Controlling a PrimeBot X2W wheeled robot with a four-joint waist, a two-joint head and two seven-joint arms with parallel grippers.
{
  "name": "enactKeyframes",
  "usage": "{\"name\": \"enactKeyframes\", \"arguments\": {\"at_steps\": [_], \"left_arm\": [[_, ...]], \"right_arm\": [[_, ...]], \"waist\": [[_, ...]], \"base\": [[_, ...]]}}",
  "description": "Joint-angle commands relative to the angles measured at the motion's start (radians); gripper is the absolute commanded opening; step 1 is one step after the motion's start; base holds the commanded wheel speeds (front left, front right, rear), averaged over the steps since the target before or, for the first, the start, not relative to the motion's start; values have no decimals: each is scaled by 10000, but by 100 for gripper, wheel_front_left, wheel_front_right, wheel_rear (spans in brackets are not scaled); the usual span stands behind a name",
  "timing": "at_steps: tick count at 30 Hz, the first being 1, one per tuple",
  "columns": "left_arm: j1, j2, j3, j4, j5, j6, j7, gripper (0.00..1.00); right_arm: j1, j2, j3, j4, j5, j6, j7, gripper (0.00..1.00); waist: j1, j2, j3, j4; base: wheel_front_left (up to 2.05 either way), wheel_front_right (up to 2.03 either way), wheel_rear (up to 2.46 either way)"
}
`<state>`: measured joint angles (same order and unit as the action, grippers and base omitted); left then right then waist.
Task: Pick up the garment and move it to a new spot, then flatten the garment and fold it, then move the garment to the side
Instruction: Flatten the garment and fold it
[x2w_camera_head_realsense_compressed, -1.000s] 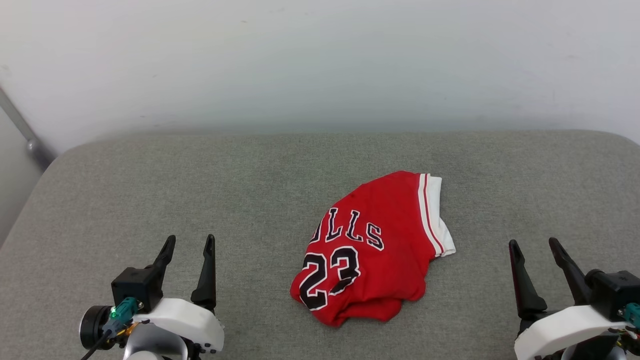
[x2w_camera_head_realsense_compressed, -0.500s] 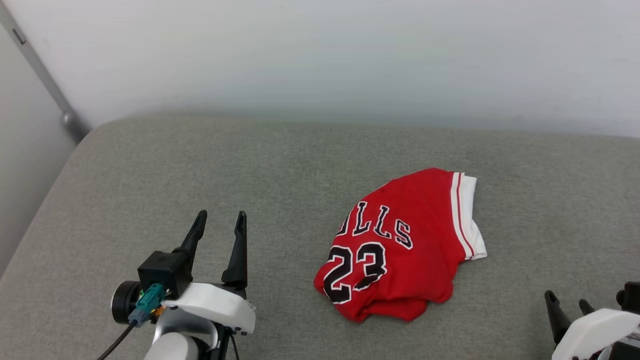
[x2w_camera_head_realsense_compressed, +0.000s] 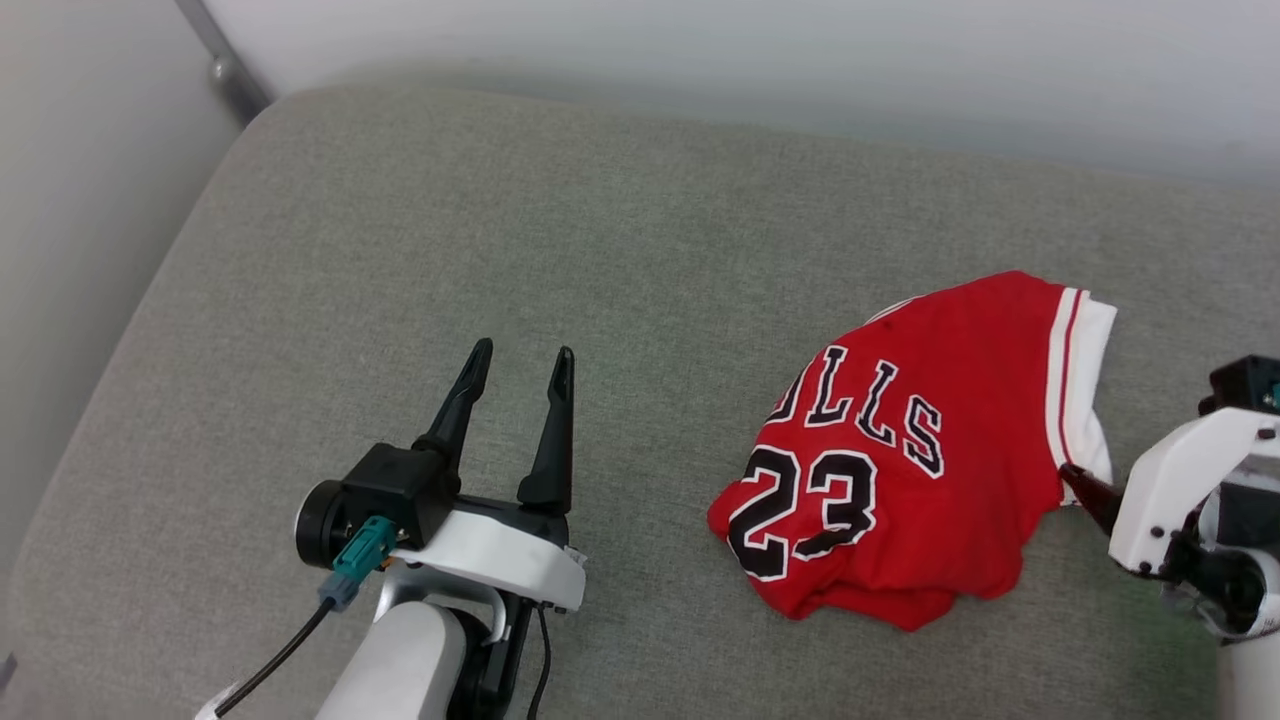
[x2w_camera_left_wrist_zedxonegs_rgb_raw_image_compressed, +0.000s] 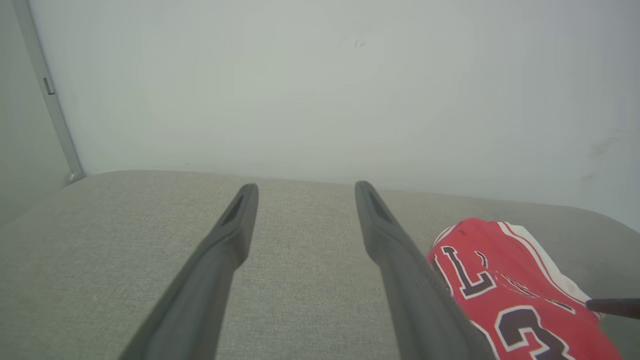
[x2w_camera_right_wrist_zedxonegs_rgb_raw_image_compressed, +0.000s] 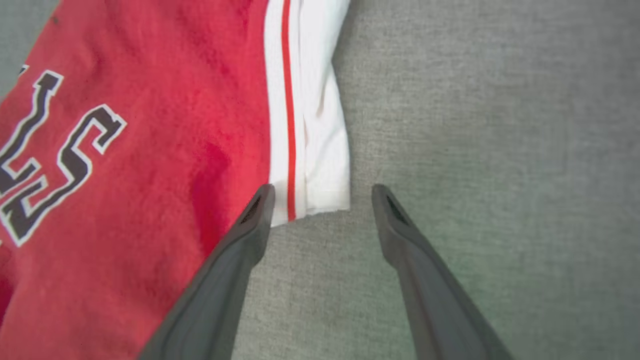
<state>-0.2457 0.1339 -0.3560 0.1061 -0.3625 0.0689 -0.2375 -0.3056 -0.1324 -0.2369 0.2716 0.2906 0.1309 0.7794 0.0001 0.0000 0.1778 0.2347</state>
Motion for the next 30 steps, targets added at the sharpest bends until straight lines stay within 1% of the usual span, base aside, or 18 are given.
{"name": "enactKeyframes", "arguments": {"at_steps": [1, 4, 6, 9, 10, 11, 12, 14, 17, 20, 24, 27, 30], "left_arm": [[-150, -74, -37, 73, 41, -46, -72, 100], [-308, -122, -37, 209, 19, -113, -145, 100], [-310, -174, -33, 321, 10, -124, -186, 100], [-301, -227, -6, 434, 5, -135, -214, 100], [-279, -228, -8, 490, 10, -131, -224, 100], [-267, -229, 8, 516, 5, -148, -228, 100], [-259, -218, 30, 544, 22, -146, -239, 100], [-201, -175, 95, 592, 27, -132, -250, 100], [-52, -76, 205, 634, 50, -56, -267, 100], [57, 46, 313, 624, 28, -4, -266, 100], [226, 229, 531, 460, -62, 168, -237, 100], [363, 400, 626, 294, -81, 250, -117, 100], [391, 479, 624, 103, -100, 268, 27, 100]], "right_arm": [[-312, -168, 91, 97, -2, -3, 217, 100], [-704, -416, 218, 413, -87, -3, 685, 100], [-803, -458, 233, 723, -82, -3, 908, 100], [-568, -275, 183, 1377, -85, -6, 1387, 100], [-446, -191, 186, 1547, -52, -6, 1519, 51], [-365, -127, 186, 1651, -19, -5, 1566, 6], [-305, -77, 195, 1704, 14, -5, 1610, 0], [-323, -97, 309, 1518, -1, -5, 1337, 0], [-538, -322, 529, 1019, 5, -5, 868, 0], [-777, -691, 818, 264, -122, -5, 378, 0], [-617, -1055, 1060, -939, -499, -5, 119, 0], [-66, -1310, 852, -1897, -1001, -6, 76, 0], [734, -1080, 366, -2441, -1246, -5, 222, 0]], "waist": [[-1, 0, 385, 341], [-1, 0, 560, 485], [-1, 0, 617, 549], [-1, 0, 646, 615], [-1, 0, 643, 629], [-1, 0, 634, 635], [-1, 0, 622, 633], [-1, 0, 563, 569], [-1, 0, 375, 373], [-1, 0, 148, 53], [-1, 0, -38, -482], [-1, 0, -94, -853], [-1, 0, -81, -1132]], "base": [[0, 0, 0], [0, 0, 0], [0, 0, 0], [0, 0, 0], [0, 0, 0], [0, 0, 0], [0, 0, 0], [0, 0, 0], [0, 0, 0], [0, 0, 0], [0, 0, 0], [0, 0, 0], [0, 0, 0]]}}
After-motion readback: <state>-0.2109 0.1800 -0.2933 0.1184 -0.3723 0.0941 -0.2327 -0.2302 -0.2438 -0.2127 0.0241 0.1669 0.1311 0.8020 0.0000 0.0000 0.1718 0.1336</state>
